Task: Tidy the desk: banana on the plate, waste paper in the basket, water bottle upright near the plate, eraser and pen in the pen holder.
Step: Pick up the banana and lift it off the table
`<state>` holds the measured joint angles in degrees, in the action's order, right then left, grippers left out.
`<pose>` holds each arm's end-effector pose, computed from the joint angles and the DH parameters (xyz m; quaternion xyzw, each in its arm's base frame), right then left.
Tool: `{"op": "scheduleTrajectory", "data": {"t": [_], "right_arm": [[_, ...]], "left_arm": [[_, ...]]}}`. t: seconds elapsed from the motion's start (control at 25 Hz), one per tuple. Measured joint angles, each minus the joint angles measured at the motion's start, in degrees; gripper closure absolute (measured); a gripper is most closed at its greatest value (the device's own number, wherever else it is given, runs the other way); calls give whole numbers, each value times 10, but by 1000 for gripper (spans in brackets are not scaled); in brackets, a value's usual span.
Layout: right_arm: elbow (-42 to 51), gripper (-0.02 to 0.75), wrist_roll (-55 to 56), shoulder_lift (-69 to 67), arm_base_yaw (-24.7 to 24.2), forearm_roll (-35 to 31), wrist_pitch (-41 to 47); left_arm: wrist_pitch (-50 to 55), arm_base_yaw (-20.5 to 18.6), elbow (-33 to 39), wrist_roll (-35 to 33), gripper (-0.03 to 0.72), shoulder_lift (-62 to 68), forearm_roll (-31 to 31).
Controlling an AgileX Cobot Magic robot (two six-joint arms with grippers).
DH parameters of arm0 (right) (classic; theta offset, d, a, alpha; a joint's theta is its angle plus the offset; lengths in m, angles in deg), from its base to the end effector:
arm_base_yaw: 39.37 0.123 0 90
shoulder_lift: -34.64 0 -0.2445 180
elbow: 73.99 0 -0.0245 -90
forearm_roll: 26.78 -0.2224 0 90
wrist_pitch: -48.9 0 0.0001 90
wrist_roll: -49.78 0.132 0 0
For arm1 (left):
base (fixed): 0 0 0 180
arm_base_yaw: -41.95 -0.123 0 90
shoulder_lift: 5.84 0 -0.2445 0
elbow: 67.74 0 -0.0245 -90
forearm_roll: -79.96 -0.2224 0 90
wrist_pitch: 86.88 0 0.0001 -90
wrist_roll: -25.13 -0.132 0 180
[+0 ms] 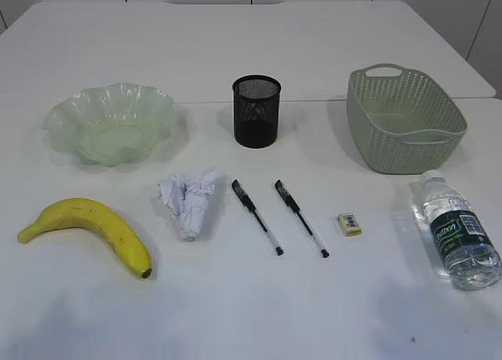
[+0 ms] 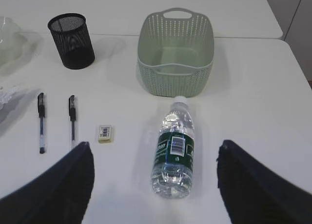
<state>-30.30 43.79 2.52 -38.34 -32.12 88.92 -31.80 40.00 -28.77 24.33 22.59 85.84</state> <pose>0.1210 0.0101 0.2740 -0.0375 0.8456 0.0213 0.5320 0.0923 -0.0080 0.2770 -0.0143 0.8754 -0.0394 0.4816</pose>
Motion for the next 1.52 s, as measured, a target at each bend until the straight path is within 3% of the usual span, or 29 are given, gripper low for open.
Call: {"op": "scheduleTrajectory", "data": {"t": [0.48, 0.92, 1.52], "right_arm": [[-67, 160, -1, -138, 0, -6, -43], [-78, 161, -1, -175, 0, -47, -27], [-79, 161, -1, -202, 3, -47, -22]], "left_arm": [[-88, 0, -30, 4, 140, 154, 76], [-109, 18, -37, 48, 148, 236, 88], [-127, 29, -115, 108, 151, 417, 102]]}}
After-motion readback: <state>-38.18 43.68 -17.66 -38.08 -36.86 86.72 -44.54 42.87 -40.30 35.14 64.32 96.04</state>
